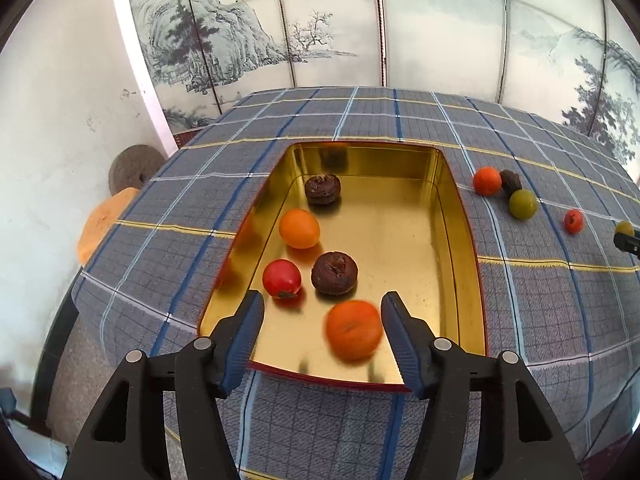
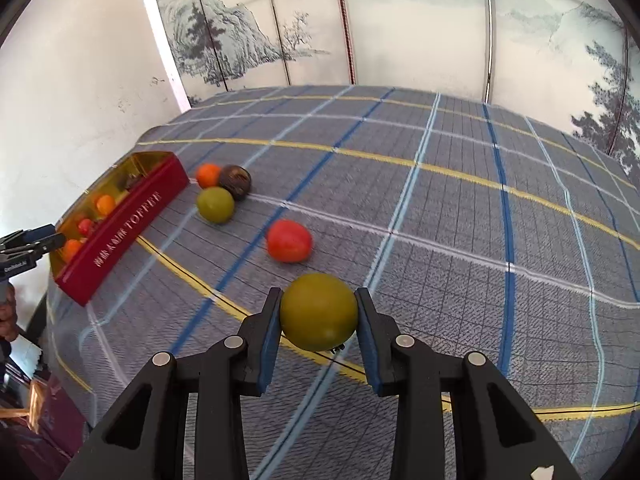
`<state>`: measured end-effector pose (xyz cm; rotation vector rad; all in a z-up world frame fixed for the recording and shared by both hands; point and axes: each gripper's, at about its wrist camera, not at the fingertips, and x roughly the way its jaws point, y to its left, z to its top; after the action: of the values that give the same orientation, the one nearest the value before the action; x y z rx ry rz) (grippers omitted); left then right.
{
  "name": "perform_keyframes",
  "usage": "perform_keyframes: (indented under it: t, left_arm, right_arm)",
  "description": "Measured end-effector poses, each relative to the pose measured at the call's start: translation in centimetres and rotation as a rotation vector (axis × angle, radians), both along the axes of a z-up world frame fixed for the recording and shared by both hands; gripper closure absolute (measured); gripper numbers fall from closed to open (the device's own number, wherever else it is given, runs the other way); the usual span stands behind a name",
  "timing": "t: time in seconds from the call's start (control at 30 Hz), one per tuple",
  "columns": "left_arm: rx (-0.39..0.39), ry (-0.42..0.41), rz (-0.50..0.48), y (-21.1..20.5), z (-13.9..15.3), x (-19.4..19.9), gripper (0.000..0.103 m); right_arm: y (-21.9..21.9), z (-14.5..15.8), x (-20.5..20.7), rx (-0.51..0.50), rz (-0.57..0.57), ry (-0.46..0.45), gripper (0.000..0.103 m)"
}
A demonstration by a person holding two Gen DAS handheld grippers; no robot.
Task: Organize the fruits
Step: 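Carry the yellow-green fruit into the tray and open the right gripper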
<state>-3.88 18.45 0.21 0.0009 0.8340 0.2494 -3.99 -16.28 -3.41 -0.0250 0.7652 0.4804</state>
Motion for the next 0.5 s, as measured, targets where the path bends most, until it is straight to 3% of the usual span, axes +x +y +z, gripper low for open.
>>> perform_keyframes:
  t: [0.27,0.5]
  left_arm:
    - [-0.047,-0.016,0.026,1.3,0.0,-1.0,0.040]
    - [-0.026,-0.040,0.021,1.4,0.4,-2.1,0.040]
  right_arm:
    - [2.8,3.1,-1.4,0.003,0.054,-0.058,0.071]
    - [6.7,5.3,-2.1,0.009,0.135,-0.086,0.071]
